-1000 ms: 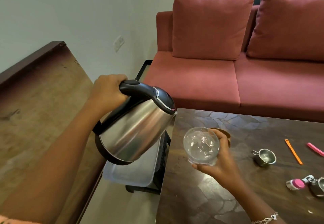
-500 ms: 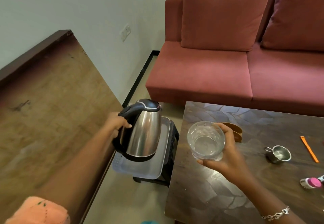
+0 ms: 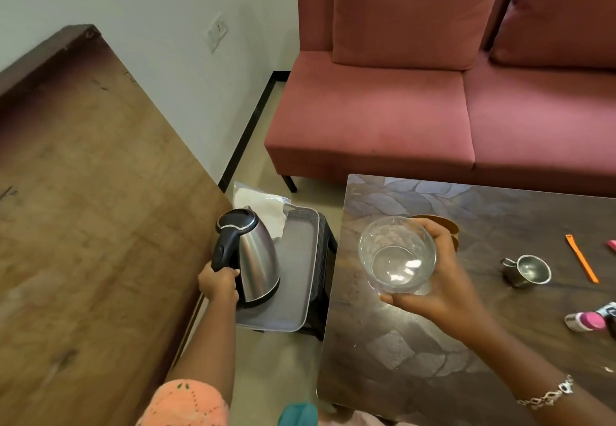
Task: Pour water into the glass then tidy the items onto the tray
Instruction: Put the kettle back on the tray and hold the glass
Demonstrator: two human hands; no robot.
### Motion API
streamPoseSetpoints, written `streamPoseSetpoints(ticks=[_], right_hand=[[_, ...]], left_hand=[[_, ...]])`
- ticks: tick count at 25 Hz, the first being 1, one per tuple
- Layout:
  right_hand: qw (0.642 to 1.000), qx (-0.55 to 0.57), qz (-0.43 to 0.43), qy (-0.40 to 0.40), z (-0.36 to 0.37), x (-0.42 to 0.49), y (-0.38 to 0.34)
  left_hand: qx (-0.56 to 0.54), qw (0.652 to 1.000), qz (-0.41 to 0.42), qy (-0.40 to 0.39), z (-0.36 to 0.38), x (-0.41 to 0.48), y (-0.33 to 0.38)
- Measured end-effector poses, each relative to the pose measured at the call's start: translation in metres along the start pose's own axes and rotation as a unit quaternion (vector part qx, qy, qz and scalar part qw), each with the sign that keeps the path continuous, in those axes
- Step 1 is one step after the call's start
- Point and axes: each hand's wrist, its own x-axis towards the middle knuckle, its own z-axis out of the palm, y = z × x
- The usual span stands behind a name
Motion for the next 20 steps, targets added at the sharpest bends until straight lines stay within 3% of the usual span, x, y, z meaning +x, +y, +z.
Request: streamPoseSetpoints(ticks=[11,16,20], right_hand=[[0.999,-0.022,0.022,0.022,-0.001,-0.001,-0.012],[0.999,-0.027,0.021,0.020,-0.001,-0.002,-0.012],[0.999,-0.013,0.022,0.023,-0.002,-0.006,-0.013]], left_hand=[[0.067,0.994,0.040,0.072,0.010,0.011,-0.049],[-0.002,0.998,0.014,0.062,0.001,0.009,-0.067],[0.098,0.993,0.015,0.066,-0.010,0.003,-0.073]])
